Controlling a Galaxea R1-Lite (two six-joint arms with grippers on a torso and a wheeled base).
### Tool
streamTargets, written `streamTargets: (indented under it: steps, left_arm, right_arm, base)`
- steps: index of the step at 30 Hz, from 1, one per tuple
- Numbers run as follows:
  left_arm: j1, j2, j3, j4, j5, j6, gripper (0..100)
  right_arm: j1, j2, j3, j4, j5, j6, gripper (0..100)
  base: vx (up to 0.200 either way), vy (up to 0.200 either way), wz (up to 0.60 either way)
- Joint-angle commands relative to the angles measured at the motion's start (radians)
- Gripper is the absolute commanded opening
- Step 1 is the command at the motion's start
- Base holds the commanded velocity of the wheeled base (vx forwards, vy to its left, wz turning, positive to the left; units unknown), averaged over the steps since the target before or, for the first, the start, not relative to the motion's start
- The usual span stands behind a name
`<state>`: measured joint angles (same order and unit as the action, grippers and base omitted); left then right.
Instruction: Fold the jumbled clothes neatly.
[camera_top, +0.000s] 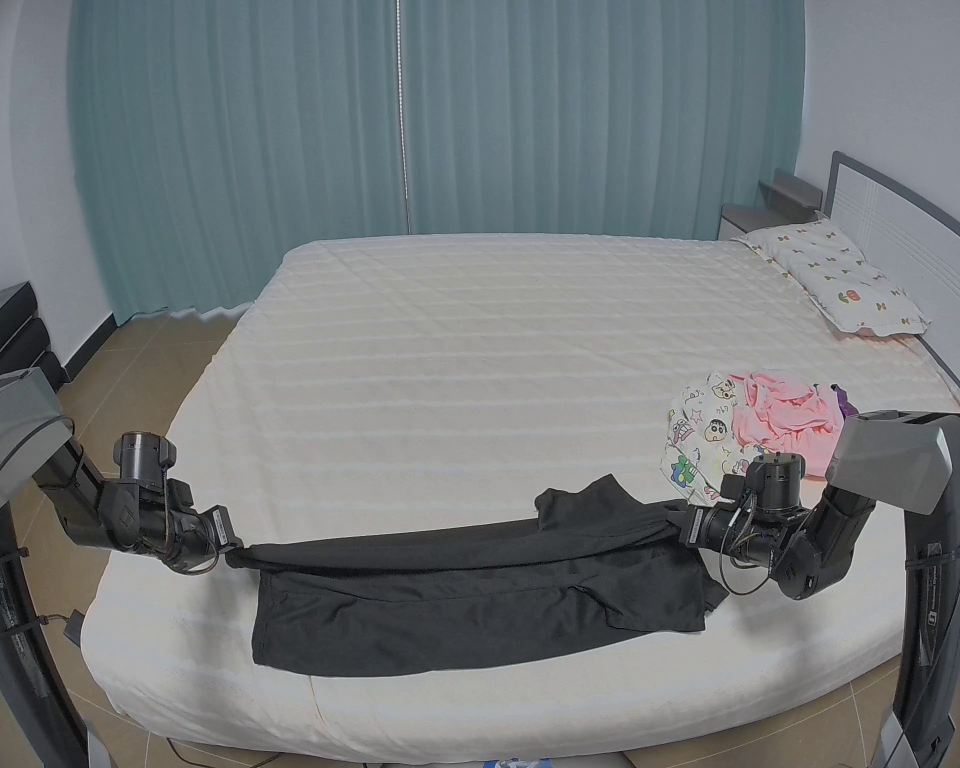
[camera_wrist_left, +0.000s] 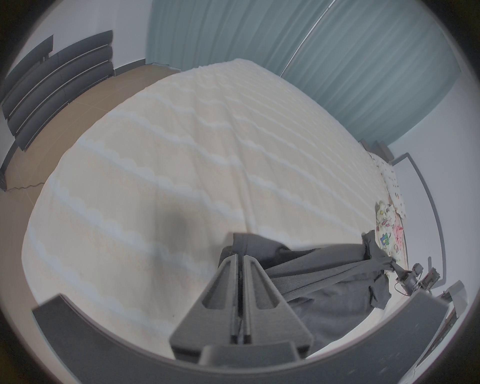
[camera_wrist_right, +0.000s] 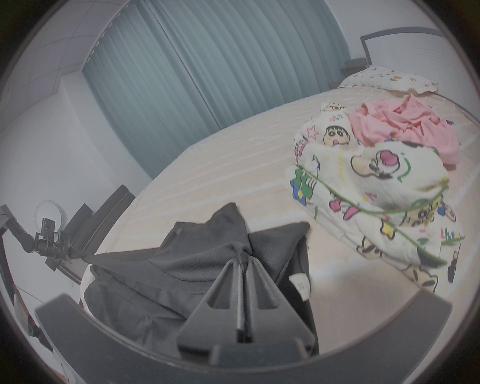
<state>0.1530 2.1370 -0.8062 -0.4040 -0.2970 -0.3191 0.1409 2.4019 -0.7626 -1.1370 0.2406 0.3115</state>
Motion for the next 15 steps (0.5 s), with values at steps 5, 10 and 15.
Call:
streamTargets:
  steps: [5,10,15]
  left_arm:
    - [-0.016,0.011,0.048,0.001,-0.001,0.003,0]
    - [-0.032,0.014,0.07,0.002,0.001,0.003,100]
    - [-0.033,0.003,0.102,0.001,0.002,0.002,100]
  right_arm:
    - [0.0,0.031,0.031,0.0,0.005,-0.003,0]
    - [-0.003,0.051,0.032,-0.001,0.006,-0.005,100]
    - [-0.024,0.005,0.032,-0.013,0.011,0.012,100]
  base:
    - [0.0,0.0,0.0]
    - [0.0,0.0,0.0]
    - [0.0,0.0,0.0]
